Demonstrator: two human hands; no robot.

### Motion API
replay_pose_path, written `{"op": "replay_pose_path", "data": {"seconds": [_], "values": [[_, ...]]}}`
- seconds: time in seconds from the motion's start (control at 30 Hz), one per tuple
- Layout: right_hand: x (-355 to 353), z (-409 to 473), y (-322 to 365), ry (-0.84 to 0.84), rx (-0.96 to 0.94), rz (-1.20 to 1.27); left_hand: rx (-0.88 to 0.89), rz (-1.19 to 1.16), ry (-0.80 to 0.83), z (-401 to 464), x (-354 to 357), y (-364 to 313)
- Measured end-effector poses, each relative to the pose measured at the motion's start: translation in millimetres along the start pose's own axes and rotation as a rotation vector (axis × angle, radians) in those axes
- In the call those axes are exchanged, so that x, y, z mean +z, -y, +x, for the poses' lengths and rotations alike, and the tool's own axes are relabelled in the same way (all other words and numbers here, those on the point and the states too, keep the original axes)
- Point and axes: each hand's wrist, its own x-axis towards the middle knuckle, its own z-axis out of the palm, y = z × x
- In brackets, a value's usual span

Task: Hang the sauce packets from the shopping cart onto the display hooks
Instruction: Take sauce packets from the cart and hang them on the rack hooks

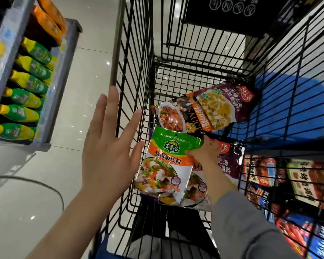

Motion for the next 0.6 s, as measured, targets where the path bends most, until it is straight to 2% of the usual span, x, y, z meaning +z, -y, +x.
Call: {"op": "replay_pose_path", "data": {"seconds": [0.13, 0.27, 0.4, 0.53, 0.6], "values": [[-15.3, 12.5, -7.3, 0.093, -0.069, -0.061, -0.011, -0.002, -0.001, -0.1, 0.5, -0.4], [-17.5, 7.8, -11.6, -0.040, -0.179, 0.086, -0.006, 0.001, -0.014, 0.1, 0.5, -0.1], [-11.1, 4.1, -4.8, -0.121, -0.145, 0.012, -0.004, -0.013, -0.027, -0.6, 0.6, -0.6], [-17.6, 8.5, 7.9, 0.026, -0.104, 0.029, 0.001, -0.019, -0.025, -1.6, 1.6, -0.3], [-21.0, 2.3, 8.7, 0.033, -0.110, 0.024, 0.002, -0.021, -0.028, -2.0, 1.9, 0.3]]}}
